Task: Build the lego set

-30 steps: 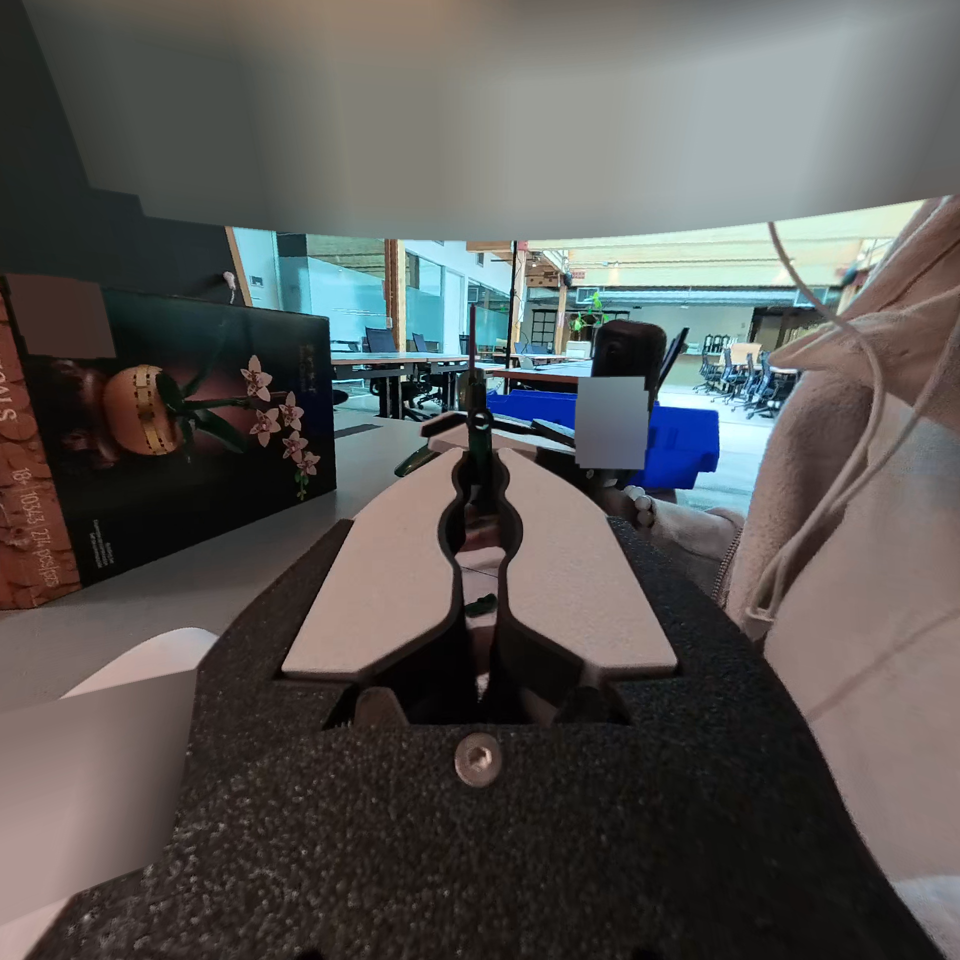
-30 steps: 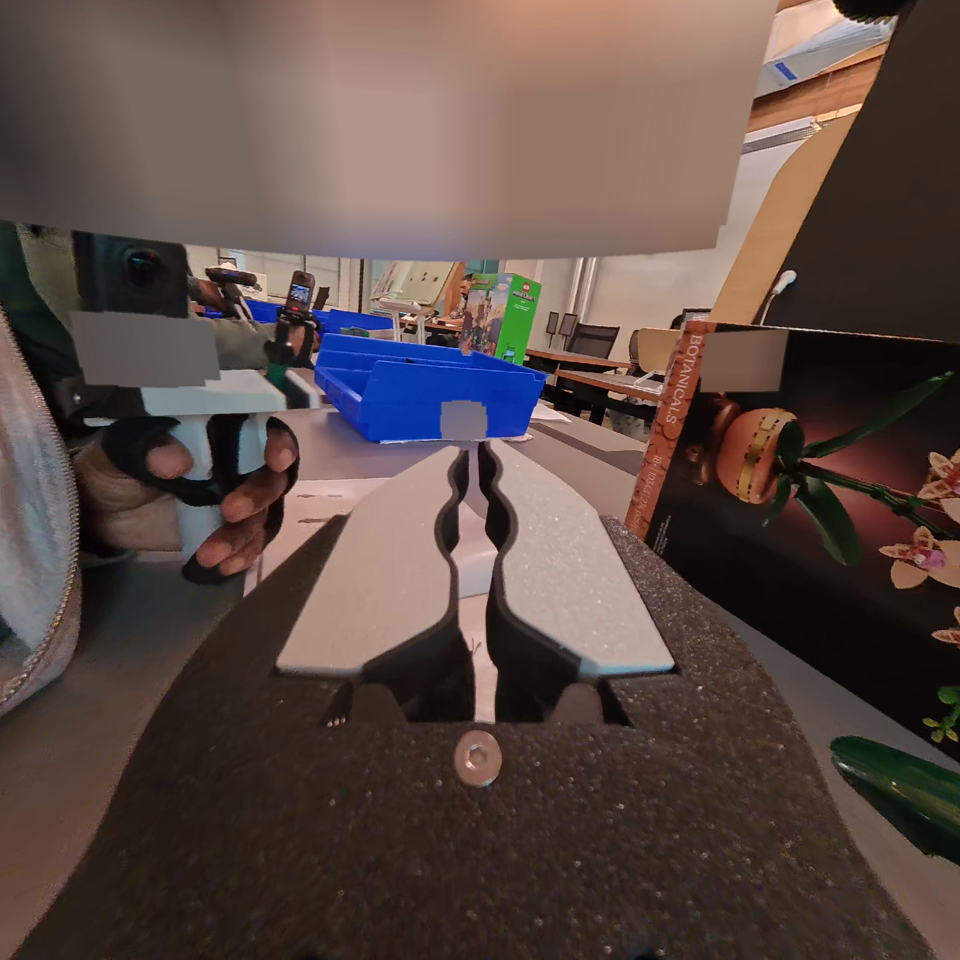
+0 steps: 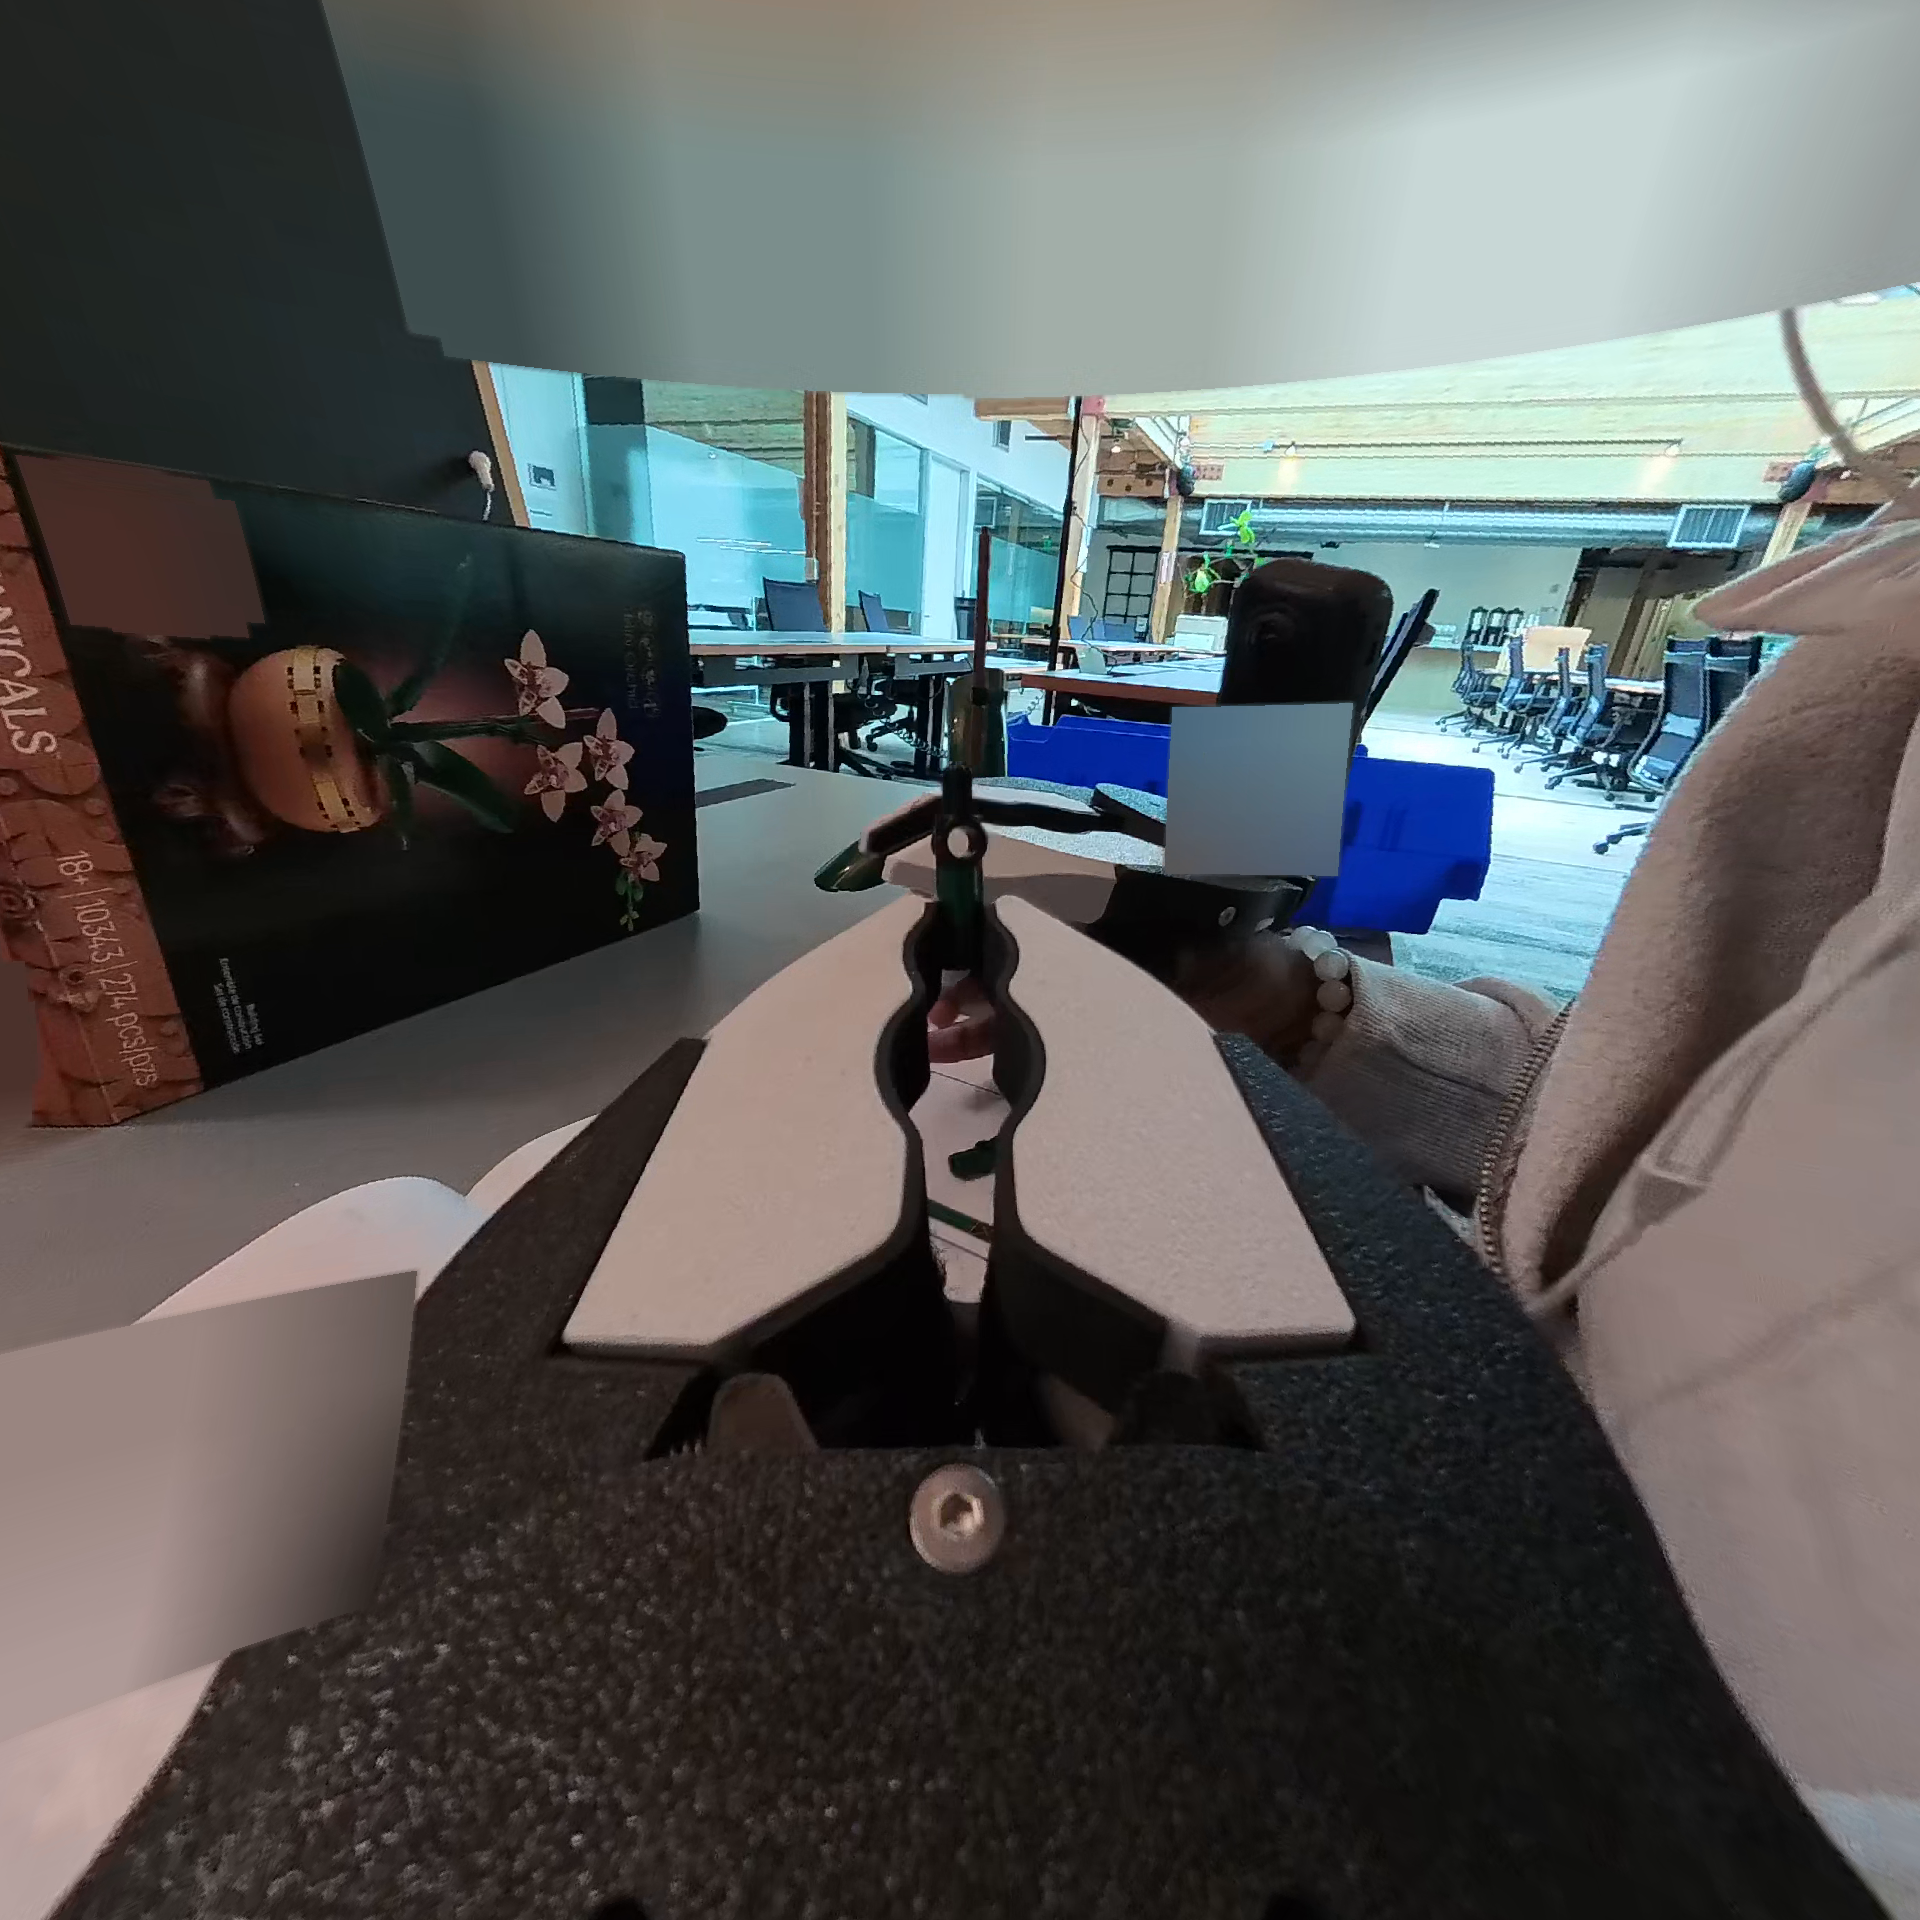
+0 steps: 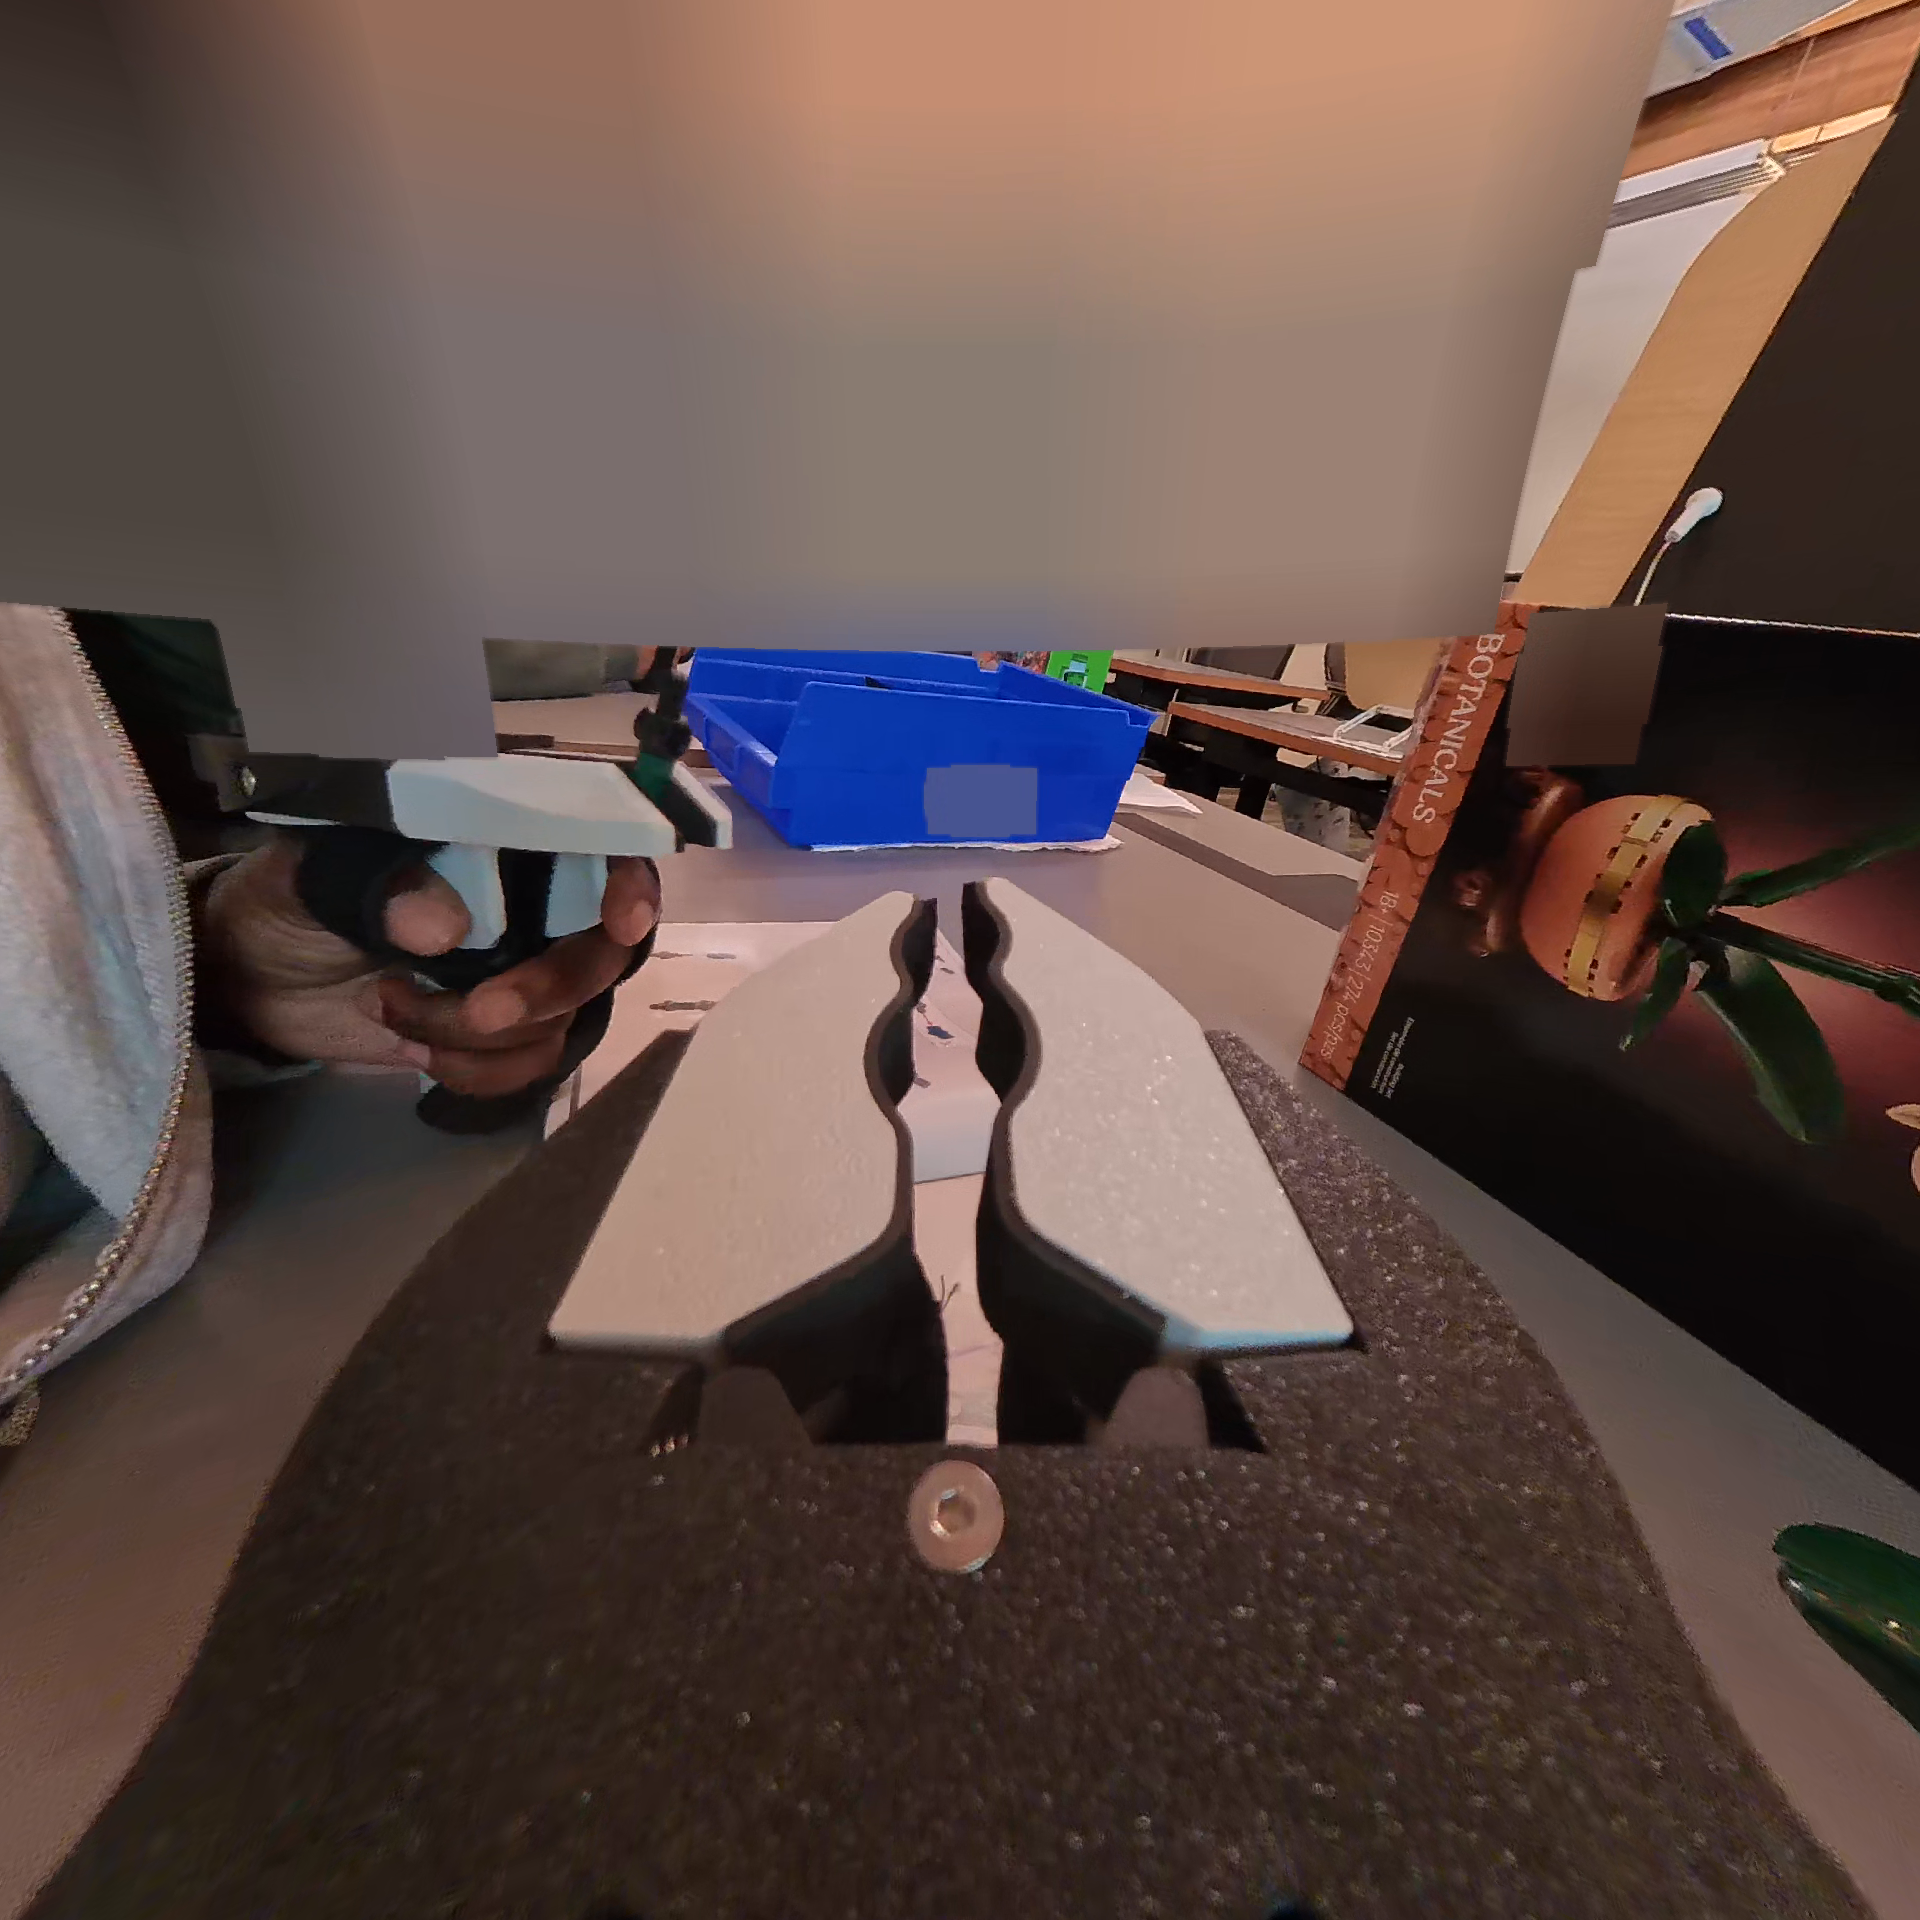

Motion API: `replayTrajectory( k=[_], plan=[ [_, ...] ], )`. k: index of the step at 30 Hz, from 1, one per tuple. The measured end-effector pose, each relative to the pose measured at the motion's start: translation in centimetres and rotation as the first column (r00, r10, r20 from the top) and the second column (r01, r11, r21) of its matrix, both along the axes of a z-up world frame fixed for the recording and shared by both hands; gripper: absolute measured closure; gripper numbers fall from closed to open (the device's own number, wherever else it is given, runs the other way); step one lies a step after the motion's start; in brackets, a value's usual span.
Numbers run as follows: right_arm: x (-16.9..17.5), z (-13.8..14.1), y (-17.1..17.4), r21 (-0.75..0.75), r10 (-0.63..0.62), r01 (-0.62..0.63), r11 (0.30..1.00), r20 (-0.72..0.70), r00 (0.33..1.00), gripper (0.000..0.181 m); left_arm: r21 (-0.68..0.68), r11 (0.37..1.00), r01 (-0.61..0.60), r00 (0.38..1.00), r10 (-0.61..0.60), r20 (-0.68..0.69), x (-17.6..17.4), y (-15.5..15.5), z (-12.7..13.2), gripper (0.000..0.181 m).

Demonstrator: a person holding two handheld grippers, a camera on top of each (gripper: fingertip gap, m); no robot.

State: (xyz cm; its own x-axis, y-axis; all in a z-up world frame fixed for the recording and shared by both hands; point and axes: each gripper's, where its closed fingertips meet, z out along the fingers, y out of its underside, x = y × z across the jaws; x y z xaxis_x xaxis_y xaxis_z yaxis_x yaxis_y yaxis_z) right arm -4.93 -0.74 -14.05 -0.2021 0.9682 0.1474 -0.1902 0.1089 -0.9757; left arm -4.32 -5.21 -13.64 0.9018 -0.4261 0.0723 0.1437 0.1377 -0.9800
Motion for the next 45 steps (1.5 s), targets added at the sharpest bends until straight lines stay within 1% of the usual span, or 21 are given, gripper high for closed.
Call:
replayTrajectory(
  k=[6,7,8,10,11,12,13,15,18,19,22,23,25,26,29,34,37,40,41,43,45],
  plan=[
    [0.1,0.1,-0.1,-0.016,0.015,-0.015,1.0,-0.004,1.0,0.175,-0.037,0.999,0.0,0.996,0.004,0.089,-0.9,0.2,-0.1,0.175],
    [0.2,0.3,-0.4,-0.013,0.038,-0.038,0.999,-0.013,0.999,0.174,-0.04,0.999,0.001,0.996,0.003,0.087,-0.8,0.2,-0.1,0.175],
    [0.5,0.9,-1.1,-0.019,0.086,-0.087,0.996,-0.043,0.995,0.17,-0.043,0.999,0.0,0.997,0.003,0.076,-0.8,0.2,-0.1,0.175],
    [1.2,2.8,-2.5,-0.098,0.205,-0.215,0.972,-0.105,0.973,0.159,-0.058,0.998,-0.007,1.0,0.008,0.026,-0.6,0.3,-0.5,0.175],
    [1.5,3.5,-3.2,-0.148,0.263,-0.276,0.95,-0.097,0.96,0.158,-0.07,0.998,-0.01,1.0,0.009,-0.015,-0.5,0.3,-0.7,0.175],
    [1.6,4.0,-3.8,-0.184,0.319,-0.325,0.928,-0.061,0.946,0.159,-0.083,0.996,-0.014,0.998,0.009,-0.064,-0.4,0.3,-1.0,0.175],
    [1.4,4.1,-4.2,-0.196,0.351,-0.344,0.918,-0.004,0.937,0.159,-0.096,0.995,-0.024,0.993,0.013,-0.117,-0.3,0.4,-1.4,0.175],
    [1.1,3.7,-5.0,-0.146,0.378,-0.361,0.921,0.12,0.918,0.153,-0.114,0.993,-0.037,0.976,0.011,-0.216,0.0,0.3,-1.9,0.175],
    [0.7,2.3,-5.5,0.006,0.349,-0.362,0.932,0.249,0.903,0.153,-0.117,0.992,-0.044,0.949,0.005,-0.315,0.7,0.0,-2.1,0.175],
    [0.6,1.7,-5.6,0.039,0.336,-0.361,0.932,0.287,0.897,0.156,-0.118,0.992,-0.04,0.941,-0.002,-0.339,1.0,-0.1,-2.1,0.175],
    [0.6,0.8,-6.4,0.079,0.345,-0.391,0.917,0.339,0.875,0.158,-0.134,0.99,-0.044,0.918,-0.013,-0.395,1.4,-0.2,-2.6,0.175],
    [0.7,0.6,-6.7,0.089,0.347,-0.397,0.913,0.341,0.874,0.16,-0.14,0.989,-0.044,0.912,-0.018,-0.411,1.4,-0.2,-2.8,0.175],
    [0.7,0.2,-6.9,0.123,0.337,-0.4,0.908,0.35,0.874,0.178,-0.15,0.988,-0.041,0.906,-0.026,-0.422,1.6,-0.3,-3.0,0.175],
    [0.7,0.0,-6.8,0.133,0.324,-0.392,0.91,0.361,0.875,0.181,-0.152,0.988,-0.04,0.908,-0.028,-0.419,1.6,-0.3,-3.1,0.175],
    [0.6,-0.2,-6.4,0.112,0.296,-0.355,0.928,0.354,0.887,0.181,-0.15,0.988,-0.034,0.92,-0.028,-0.392,1.3,-0.3,-2.9,0.175],
    [1.1,0.0,-6.7,0.028,0.329,-0.352,0.936,0.293,0.898,0.181,-0.152,0.988,-0.024,0.927,-0.035,-0.373,1.4,-0.5,-2.8,0.175],
    [1.8,0.5,-7.0,0.002,0.374,-0.387,0.922,0.256,0.892,0.162,-0.162,0.987,-0.017,0.921,-0.048,-0.387,1.6,-0.5,-3.1,0.175],
    [2.0,0.4,-7.2,0.03,0.377,-0.401,0.916,0.281,0.883,0.158,-0.179,0.984,-0.002,0.908,-0.073,-0.412,2.2,-0.5,-3.6,0.175],
    [2.0,0.1,-7.3,0.049,0.373,-0.405,0.913,0.303,0.877,0.16,-0.185,0.983,0.004,0.903,-0.084,-0.422,2.4,-0.5,-3.8,0.175],
    [1.9,-0.7,-7.3,0.089,0.365,-0.421,0.903,0.362,0.858,0.176,-0.198,0.98,0.014,0.893,-0.101,-0.439,2.7,-0.5,-4.2,0.175],
    [1.7,-1.6,-7.1,0.119,0.34,-0.42,0.9,0.41,0.846,0.18,-0.204,0.979,0.017,0.888,-0.109,-0.446,2.8,-0.6,-4.3,0.175]
  ],
)
